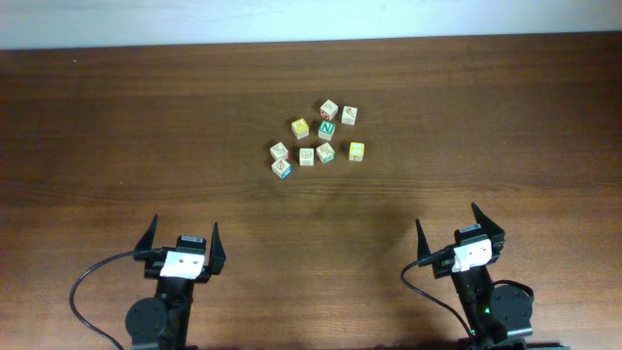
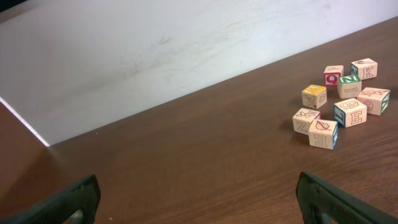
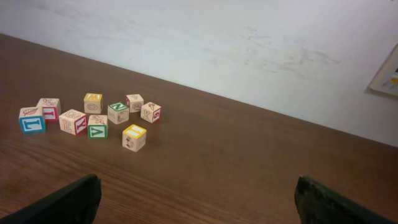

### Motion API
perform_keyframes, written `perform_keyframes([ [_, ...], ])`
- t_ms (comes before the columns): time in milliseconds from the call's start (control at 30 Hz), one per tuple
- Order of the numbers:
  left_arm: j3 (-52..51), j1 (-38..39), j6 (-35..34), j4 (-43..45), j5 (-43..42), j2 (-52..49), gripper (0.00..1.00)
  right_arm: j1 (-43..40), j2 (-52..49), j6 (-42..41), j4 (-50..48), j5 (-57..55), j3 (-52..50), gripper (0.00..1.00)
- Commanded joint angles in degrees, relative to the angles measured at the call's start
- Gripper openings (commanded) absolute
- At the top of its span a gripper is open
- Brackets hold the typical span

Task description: Rotate 4 blocks

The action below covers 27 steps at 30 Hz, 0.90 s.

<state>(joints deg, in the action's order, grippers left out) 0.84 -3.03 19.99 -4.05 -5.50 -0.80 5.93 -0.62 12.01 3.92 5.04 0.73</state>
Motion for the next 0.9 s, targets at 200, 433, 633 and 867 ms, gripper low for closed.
perform_keyframes([
  [200,-0.3,0.2,0.7,-0.1,0.6,0.5,0.99,-0.3,0.3,-0.4,0.2,-0.3,-0.4,0.98],
  [433,-0.3,0.2,0.7,-0.3,0.9,0.5,0.99,-0.3,0.3,-0.5,0.2,-0.3,-0.4,0.98],
  [633,-0.3,0.2,0.8,-0.2,1.9,0.5,0.99,-0.3,0.3,-0.5,0.0,2.3,-0.4,0.99],
  [867,1.6,0.2,-5.7,10.0,-3.5,-0.5,0.99,-0.3,0.1,-7.0,0.3,2.5,4.2,0.99],
])
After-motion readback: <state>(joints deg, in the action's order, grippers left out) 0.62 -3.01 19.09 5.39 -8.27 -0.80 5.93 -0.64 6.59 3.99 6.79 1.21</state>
